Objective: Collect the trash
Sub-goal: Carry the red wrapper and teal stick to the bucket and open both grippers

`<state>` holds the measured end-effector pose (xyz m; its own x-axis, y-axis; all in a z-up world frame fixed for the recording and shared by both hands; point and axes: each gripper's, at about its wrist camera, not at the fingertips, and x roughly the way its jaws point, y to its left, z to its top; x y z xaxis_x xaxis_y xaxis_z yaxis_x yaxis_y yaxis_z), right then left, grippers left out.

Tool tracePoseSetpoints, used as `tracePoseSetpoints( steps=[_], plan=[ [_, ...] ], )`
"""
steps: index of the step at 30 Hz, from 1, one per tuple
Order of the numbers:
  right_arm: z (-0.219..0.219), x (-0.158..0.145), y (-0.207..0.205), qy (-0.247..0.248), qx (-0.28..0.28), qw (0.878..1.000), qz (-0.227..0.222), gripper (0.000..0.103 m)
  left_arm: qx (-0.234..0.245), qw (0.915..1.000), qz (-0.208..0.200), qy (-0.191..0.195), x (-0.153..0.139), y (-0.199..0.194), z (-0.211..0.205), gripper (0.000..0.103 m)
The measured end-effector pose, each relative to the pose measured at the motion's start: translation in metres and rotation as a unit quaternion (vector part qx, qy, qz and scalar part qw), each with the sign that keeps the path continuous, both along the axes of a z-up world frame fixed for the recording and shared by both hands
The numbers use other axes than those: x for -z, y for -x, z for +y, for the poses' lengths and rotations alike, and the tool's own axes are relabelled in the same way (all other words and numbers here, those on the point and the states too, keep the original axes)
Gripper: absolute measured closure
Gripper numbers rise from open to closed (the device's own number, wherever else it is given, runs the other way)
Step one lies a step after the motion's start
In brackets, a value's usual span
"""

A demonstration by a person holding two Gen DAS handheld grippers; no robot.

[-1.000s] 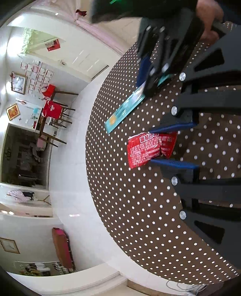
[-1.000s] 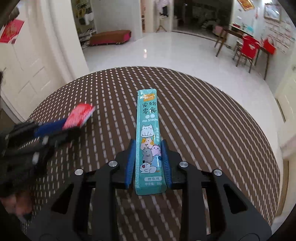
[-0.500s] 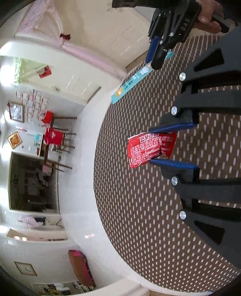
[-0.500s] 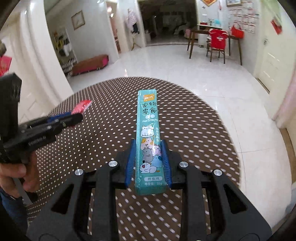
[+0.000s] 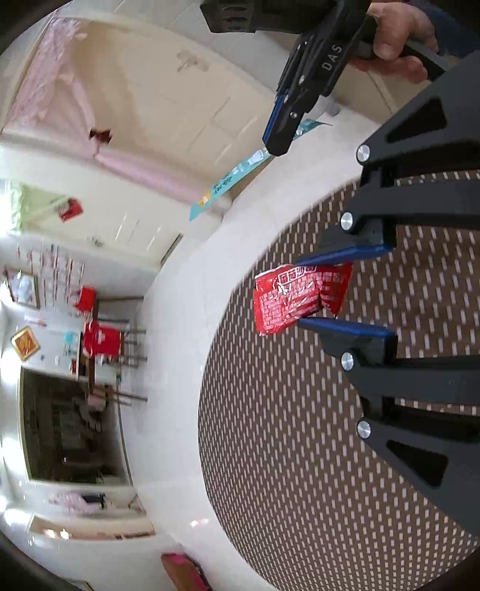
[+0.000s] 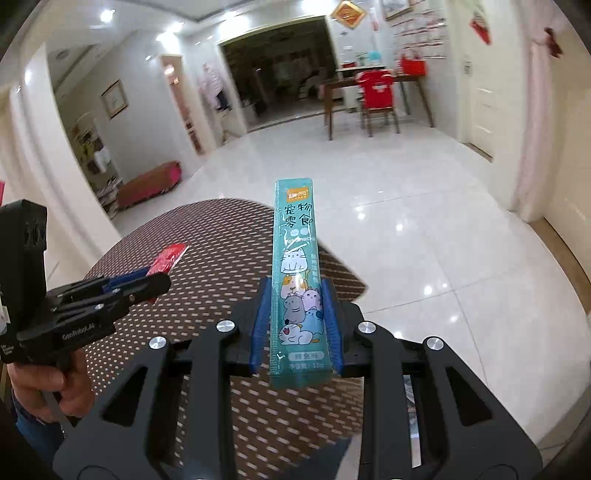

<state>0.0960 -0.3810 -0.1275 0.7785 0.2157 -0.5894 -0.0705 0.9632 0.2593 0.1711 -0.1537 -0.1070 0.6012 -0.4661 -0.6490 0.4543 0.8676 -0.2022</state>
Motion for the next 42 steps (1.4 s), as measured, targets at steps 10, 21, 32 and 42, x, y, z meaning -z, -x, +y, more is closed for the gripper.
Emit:
tracePoseSetpoints(
  steps=[10, 21, 32, 42],
  plan=[
    [-0.088, 0.022, 0.040, -0.016, 0.090, 0.996, 0.017, 0.076, 0.087, 0.9958, 0.027, -0.009, 0.011, 0.014, -0.111, 0.076],
    [-0.151, 0.083, 0.049, -0.061, 0.139, 0.985, 0.078, 0.076, 0.142, 0.9839, 0.089, -0.063, 0.056, -0.011, -0.221, 0.076],
    [-0.192, 0.138, 0.026, -0.118, 0.151, 0.972, 0.137, 0.075, 0.163, 0.9648, 0.136, -0.155, 0.116, -0.025, -0.273, 0.076],
    [-0.225, 0.173, 0.007, -0.190, 0.186, 0.947, 0.179, 0.017, 0.145, 0.9580, 0.146, -0.199, 0.146, -0.047, -0.304, 0.016]
  ],
)
